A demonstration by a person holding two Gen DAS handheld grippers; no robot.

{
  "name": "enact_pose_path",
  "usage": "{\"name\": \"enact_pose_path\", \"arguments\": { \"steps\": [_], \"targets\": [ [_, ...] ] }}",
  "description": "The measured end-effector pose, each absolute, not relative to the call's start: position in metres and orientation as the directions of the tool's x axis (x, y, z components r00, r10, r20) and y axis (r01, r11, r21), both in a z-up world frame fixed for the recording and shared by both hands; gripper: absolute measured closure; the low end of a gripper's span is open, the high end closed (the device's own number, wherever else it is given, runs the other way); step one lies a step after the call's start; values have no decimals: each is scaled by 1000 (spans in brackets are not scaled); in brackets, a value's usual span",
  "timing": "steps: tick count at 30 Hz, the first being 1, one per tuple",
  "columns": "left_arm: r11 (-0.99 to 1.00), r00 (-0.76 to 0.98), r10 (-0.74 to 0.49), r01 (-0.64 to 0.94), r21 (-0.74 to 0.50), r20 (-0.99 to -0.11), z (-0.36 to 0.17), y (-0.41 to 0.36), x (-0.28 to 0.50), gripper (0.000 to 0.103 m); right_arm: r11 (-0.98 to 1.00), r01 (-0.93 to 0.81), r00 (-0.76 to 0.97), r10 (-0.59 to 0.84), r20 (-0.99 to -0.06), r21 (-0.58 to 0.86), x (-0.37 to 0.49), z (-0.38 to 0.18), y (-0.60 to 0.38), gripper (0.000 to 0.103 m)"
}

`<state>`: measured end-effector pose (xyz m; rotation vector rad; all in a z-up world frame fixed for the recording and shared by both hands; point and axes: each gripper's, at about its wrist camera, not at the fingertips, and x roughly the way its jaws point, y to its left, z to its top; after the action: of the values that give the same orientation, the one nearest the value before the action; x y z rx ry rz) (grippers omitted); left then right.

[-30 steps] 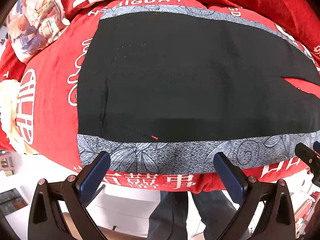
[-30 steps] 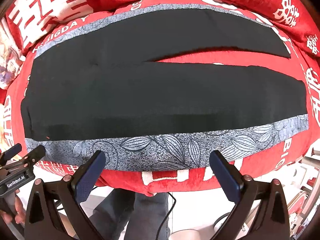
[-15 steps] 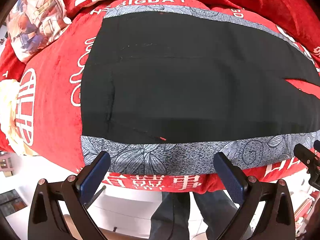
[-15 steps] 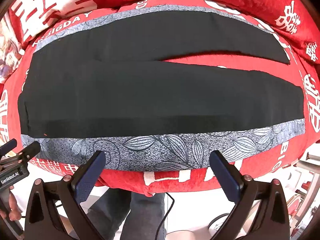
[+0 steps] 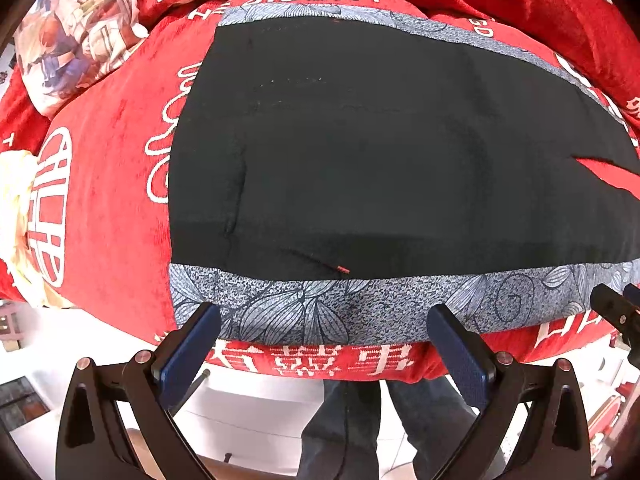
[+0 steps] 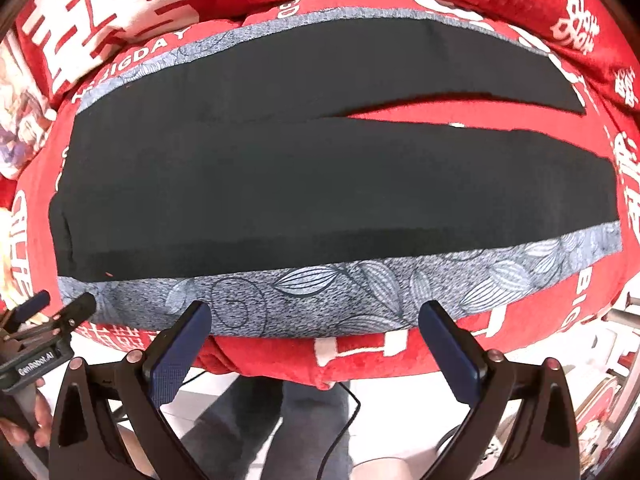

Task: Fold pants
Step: 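Move both grippers toward the grey-lined waistband edge of the black trousers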

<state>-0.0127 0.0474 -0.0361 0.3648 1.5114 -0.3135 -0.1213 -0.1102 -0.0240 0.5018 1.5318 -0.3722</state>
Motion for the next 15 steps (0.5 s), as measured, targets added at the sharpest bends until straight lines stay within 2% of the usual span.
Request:
{"name": "enact_pose_path", "arguments": {
  "steps": [9, 15],
  "targets": [
    [908, 35, 20, 418, 33, -999, -39, 56, -14, 0, 841, 534, 26, 87, -996, 88, -123, -23, -102, 0],
    [906, 42, 4, 422, 22, -999, -38, 59, -15, 0, 778, 603, 66, 173, -983, 178, -127, -27, -106, 0]
  ]
}}
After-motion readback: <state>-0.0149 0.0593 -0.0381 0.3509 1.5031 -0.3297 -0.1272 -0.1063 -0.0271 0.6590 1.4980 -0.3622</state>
